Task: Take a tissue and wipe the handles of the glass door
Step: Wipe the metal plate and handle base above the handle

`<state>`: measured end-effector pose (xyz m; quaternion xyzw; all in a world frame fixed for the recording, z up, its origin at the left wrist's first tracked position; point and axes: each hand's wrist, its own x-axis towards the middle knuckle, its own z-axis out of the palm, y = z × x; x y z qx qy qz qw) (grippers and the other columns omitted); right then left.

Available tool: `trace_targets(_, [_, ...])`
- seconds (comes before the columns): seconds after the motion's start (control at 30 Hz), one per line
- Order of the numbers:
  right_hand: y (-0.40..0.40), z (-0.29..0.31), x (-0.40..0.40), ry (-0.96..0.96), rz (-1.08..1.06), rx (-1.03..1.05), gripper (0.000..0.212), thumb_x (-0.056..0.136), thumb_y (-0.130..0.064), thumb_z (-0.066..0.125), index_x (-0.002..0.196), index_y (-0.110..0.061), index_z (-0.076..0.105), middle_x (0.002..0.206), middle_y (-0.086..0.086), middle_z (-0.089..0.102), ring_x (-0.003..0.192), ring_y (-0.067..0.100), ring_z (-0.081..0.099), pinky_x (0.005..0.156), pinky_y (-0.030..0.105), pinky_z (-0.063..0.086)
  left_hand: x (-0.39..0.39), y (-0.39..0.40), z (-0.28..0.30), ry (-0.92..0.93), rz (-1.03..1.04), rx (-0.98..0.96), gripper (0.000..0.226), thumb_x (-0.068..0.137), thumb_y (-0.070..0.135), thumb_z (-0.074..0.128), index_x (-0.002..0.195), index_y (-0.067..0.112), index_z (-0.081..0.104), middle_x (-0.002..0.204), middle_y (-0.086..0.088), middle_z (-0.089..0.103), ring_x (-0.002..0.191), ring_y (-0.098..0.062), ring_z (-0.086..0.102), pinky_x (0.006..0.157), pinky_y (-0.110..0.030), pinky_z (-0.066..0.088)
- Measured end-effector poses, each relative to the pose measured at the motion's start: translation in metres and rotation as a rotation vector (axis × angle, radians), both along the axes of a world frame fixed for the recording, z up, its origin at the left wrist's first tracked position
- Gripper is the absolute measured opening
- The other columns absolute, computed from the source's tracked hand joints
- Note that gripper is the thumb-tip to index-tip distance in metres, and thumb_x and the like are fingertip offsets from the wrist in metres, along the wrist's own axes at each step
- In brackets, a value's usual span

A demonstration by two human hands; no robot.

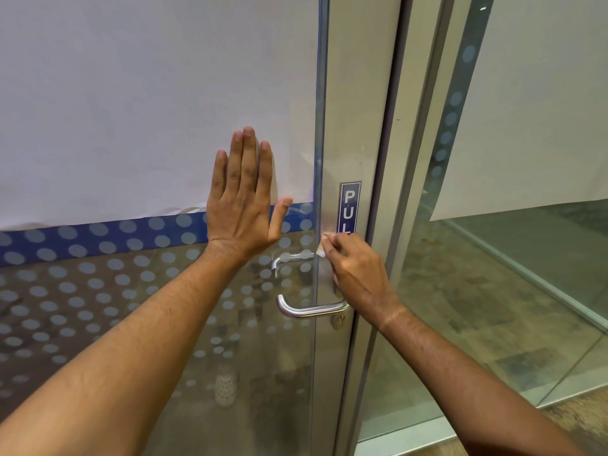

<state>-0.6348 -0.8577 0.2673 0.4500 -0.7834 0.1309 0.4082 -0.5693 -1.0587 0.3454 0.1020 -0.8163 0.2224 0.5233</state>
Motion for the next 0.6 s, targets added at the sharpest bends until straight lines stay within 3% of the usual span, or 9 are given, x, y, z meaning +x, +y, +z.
trace_targets(0.1, [0.003,-0.012,0.0,-0.029,0.019,0.051,0.032,0.08,-0.009,0.074,0.11,0.002,0.065,0.091,0.013,0.063,0.08,0.028,0.062,0.063,0.04,0.06,0.001,0.004,-0.004,-0.019,-0.005,0.017,0.083,0.098,0.052,0.035,0.155,-0.001,0.008,0.16,-0.027,0.011,0.149,-0.038,0.006,0.122,-0.042,-0.008])
trace_targets(0.23, [0.007,-0.027,0.003,-0.198,0.023,0.144,0.011,0.091,-0.008,0.061,0.099,-0.003,0.065,0.091,0.009,0.059,0.087,0.026,0.057,0.068,0.04,0.057,0.004,0.008,-0.013,-0.047,-0.016,0.032,0.081,0.098,0.047,0.04,0.155,-0.001,0.008,0.16,-0.026,0.009,0.152,-0.031,-0.004,0.123,-0.042,-0.008])
trace_targets(0.33, [0.004,-0.028,0.003,-0.182,-0.039,0.171,0.015,0.084,-0.013,0.071,0.097,-0.006,0.069,0.089,0.005,0.057,0.089,0.023,0.056,0.068,0.033,0.057,0.01,0.009,-0.017,-0.069,-0.047,0.051,0.08,0.099,0.045,0.041,0.155,-0.002,0.009,0.161,-0.027,0.011,0.15,-0.025,-0.006,0.123,-0.041,-0.006])
trace_targets(0.43, [0.005,-0.028,0.007,-0.265,-0.083,0.063,0.021,0.073,-0.01,0.081,0.091,-0.007,0.071,0.089,0.006,0.06,0.085,0.023,0.058,0.061,0.03,0.053,0.023,0.007,-0.031,-0.118,-0.063,0.08,0.08,0.097,0.044,0.042,0.154,-0.003,0.012,0.161,-0.027,0.01,0.151,-0.026,-0.005,0.124,-0.041,-0.005])
trace_targets(0.6, [0.01,-0.03,0.01,-0.388,-0.078,-0.195,0.023,0.076,-0.005,0.078,0.098,-0.003,0.071,0.096,0.013,0.063,0.089,0.028,0.063,0.08,0.04,0.058,0.051,0.01,-0.068,-0.219,-0.066,0.165,0.081,0.097,0.048,0.034,0.155,-0.002,0.009,0.162,-0.026,0.005,0.152,-0.032,-0.001,0.125,-0.042,0.0])
